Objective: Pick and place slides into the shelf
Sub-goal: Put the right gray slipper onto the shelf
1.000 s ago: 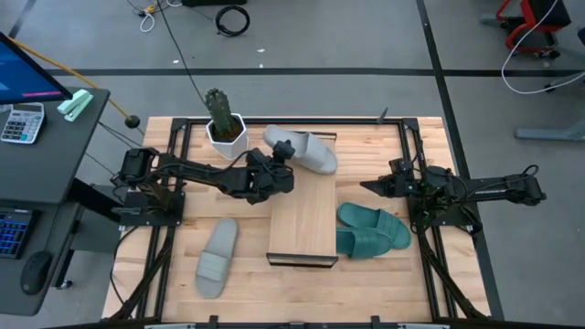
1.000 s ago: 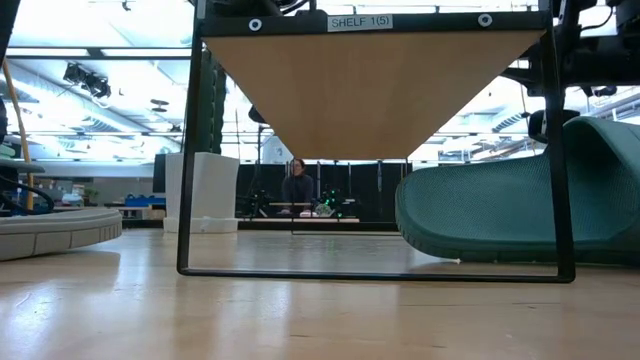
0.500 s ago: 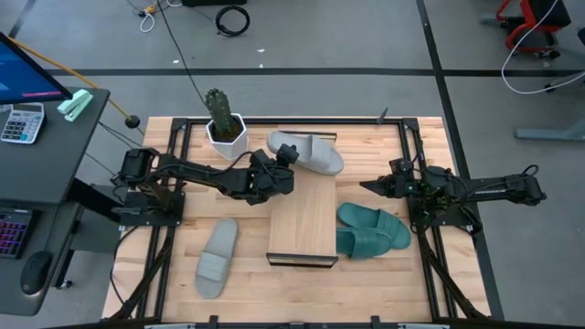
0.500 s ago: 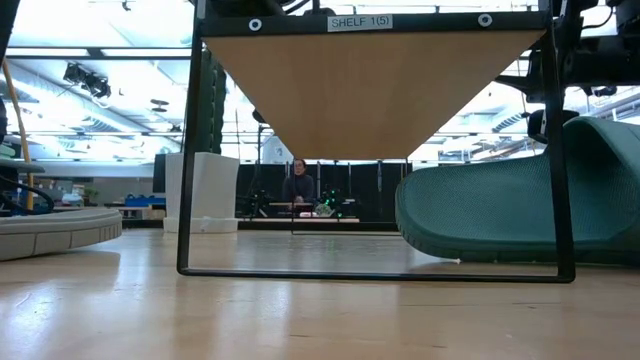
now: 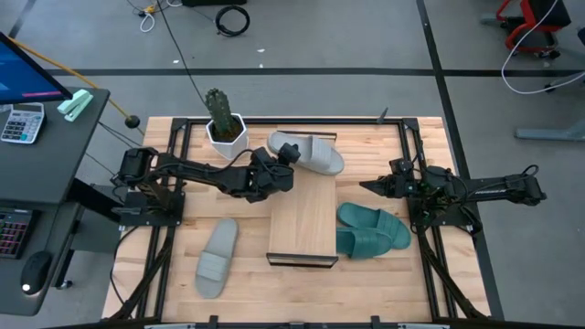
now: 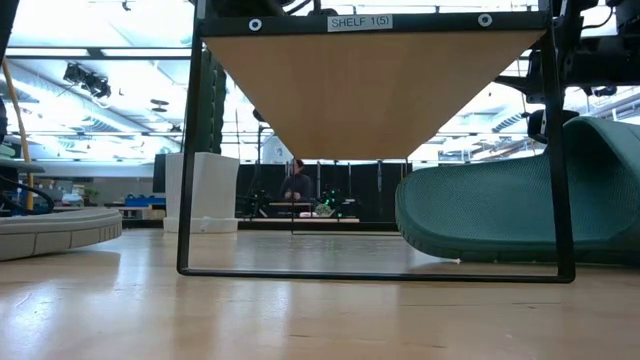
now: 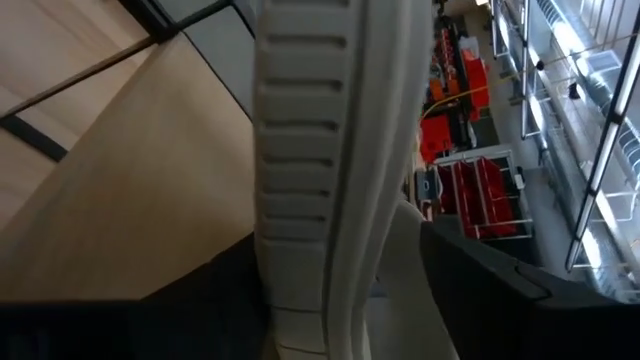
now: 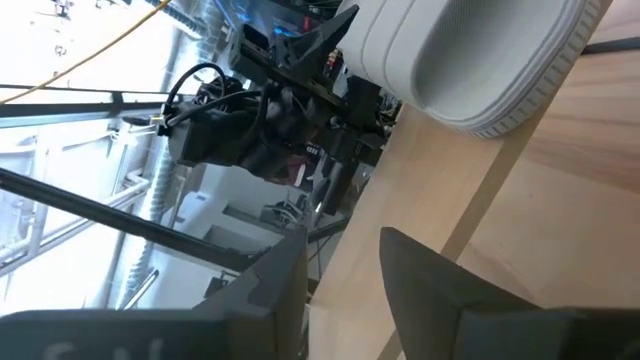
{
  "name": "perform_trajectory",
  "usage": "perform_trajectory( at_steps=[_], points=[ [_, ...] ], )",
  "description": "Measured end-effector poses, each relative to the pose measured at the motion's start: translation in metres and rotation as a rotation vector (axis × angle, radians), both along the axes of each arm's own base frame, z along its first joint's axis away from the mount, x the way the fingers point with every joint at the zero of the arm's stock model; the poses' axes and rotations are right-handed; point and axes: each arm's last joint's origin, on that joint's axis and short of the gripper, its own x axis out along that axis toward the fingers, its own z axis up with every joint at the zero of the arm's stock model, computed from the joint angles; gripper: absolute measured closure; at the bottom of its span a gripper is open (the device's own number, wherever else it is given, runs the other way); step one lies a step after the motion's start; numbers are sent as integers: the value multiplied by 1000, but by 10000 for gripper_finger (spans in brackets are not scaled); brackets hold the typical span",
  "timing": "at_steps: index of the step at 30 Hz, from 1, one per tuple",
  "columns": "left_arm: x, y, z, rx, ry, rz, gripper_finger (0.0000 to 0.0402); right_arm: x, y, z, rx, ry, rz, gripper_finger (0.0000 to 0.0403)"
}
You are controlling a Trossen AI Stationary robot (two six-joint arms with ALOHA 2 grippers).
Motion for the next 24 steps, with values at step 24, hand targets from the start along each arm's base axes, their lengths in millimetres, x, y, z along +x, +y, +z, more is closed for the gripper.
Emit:
perform_trajectory(
  at_steps=[24],
  points=[
    [1,-3,-2,143,344,-248,138,0,1,0,8,0,24,265]
  ],
)
